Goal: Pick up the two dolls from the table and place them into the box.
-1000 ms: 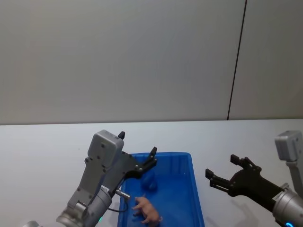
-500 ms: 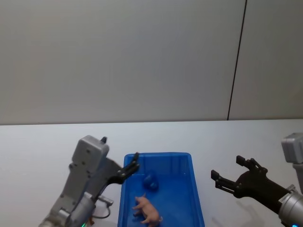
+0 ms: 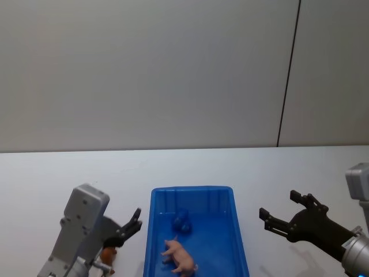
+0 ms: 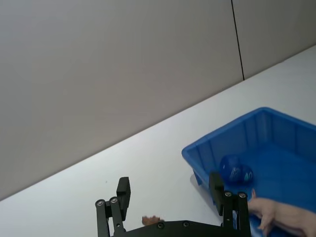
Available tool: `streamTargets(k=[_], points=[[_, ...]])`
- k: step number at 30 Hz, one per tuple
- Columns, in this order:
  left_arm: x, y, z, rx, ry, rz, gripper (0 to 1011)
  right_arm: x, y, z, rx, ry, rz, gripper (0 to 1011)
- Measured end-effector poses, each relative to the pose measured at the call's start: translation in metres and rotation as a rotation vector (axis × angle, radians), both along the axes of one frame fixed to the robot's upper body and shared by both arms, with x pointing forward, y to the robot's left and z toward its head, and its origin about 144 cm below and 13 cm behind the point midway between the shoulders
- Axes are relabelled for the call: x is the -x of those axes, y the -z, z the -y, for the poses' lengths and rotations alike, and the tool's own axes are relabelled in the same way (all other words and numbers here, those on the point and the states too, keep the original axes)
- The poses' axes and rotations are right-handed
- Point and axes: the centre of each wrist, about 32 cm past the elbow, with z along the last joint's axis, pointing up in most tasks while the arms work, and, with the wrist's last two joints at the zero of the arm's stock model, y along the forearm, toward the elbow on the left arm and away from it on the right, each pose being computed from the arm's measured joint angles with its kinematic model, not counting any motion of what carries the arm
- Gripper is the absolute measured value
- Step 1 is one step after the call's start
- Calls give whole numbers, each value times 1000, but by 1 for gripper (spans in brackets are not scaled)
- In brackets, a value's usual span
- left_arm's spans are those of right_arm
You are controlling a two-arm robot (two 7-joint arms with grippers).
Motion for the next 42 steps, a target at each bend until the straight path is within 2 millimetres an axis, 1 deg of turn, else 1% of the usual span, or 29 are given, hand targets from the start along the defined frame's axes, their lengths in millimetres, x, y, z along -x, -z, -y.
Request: streamTargets(k=[14,29,32,37,39,40,41,42], points=[[7,24,-11,-7,-42,-101,1002,0,0,1,0,1,2,1003],[6,43,-15,-7,-50,-182,1002,1,0,1,1,1,1,1003],[4,46,-15,-5,-50,-197,988,1,0,1,1,1,1,1003],[2,50,-16,0,-51,-217,882,1,0,1,1,1,1,1003],[0,52,-16,2,-51,-226,809,1,0,1,1,1,1,1003],[0,52,-17,3,-51,-228,809,1,0,1,1,1,1,1003],[-1,53,-17,4,-50,-231,776,1,0,1,1,1,1,1003],[-2,53,-17,4,-51,-233,717,1,0,1,1,1,1,1003]])
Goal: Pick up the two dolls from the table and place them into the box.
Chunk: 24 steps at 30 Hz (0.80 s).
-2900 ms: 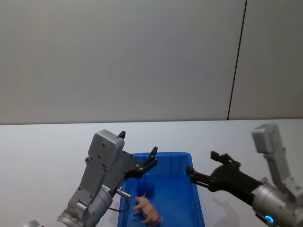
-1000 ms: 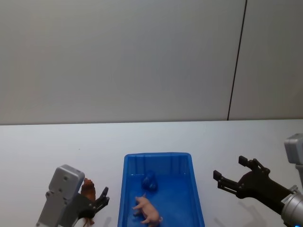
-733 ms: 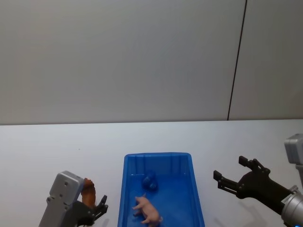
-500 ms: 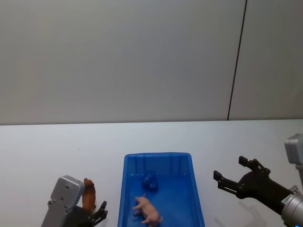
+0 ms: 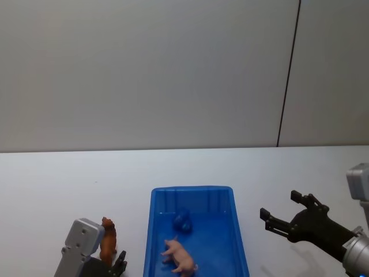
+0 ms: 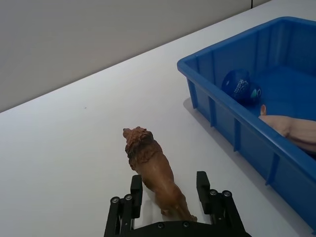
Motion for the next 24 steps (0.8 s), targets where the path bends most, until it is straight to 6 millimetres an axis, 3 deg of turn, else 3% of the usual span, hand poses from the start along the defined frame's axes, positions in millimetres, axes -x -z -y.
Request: streamTargets(k=[7,12,24], points=[[-5,1,0,3,2,-11,534,0,0,0,0,0,0,1003],[-7,-3,-1,-3,3,-3,329,0,0,0,0,0,0,1003],[-17,-38,6,-34,33,111,301,0,0,0,0,0,0,1003]])
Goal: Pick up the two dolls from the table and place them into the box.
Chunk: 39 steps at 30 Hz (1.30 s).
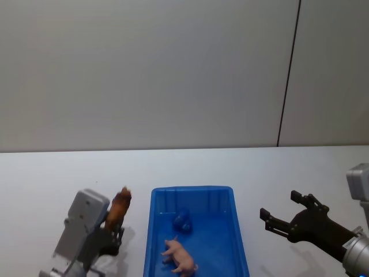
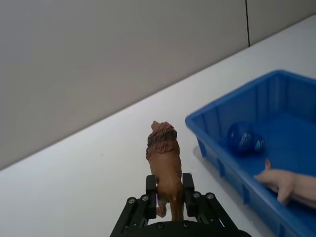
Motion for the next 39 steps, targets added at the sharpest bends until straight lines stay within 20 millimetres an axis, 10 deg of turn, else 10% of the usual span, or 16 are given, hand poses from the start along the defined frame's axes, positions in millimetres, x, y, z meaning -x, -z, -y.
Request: streamTargets(k=[19,39], points=[[-23,-37,43,47,175,147,332,0,0,0,0,0,0,1003],[-38,-34,68,108,298,170,958,0,0,0,0,0,0,1003]])
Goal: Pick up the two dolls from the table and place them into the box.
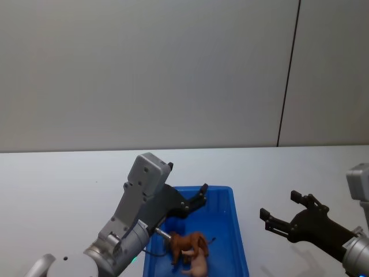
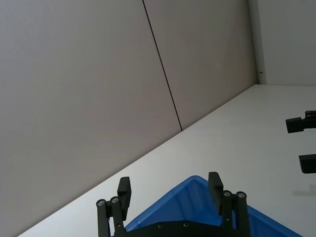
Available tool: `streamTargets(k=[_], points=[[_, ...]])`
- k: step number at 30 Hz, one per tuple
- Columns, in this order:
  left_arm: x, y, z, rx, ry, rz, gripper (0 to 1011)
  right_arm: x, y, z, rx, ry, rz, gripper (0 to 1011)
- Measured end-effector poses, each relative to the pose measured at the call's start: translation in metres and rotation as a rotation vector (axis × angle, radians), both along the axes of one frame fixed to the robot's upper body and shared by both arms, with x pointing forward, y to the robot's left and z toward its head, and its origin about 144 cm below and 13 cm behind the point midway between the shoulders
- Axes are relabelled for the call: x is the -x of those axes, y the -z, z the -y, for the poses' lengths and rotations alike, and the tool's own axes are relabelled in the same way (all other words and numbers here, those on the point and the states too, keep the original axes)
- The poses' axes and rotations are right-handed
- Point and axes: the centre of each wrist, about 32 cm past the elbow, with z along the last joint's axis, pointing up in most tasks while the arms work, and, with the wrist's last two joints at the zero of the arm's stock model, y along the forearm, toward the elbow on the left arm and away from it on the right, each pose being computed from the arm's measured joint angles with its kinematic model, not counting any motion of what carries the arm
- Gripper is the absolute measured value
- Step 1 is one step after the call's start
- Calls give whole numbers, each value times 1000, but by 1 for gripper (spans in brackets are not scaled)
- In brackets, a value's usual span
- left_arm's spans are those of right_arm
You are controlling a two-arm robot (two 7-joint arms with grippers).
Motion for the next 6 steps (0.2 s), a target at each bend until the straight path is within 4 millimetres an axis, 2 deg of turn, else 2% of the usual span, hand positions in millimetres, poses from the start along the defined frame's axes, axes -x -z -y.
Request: streamTargets(k=[1,2,6], points=[[0,0,0,2,2,1,958,0,0,0,0,0,0,1003],[0,0,0,3,4,2,1000,0,0,0,0,0,0,1003],[-1,0,1,9,12,5,1001,0,0,0,0,0,0,1003]])
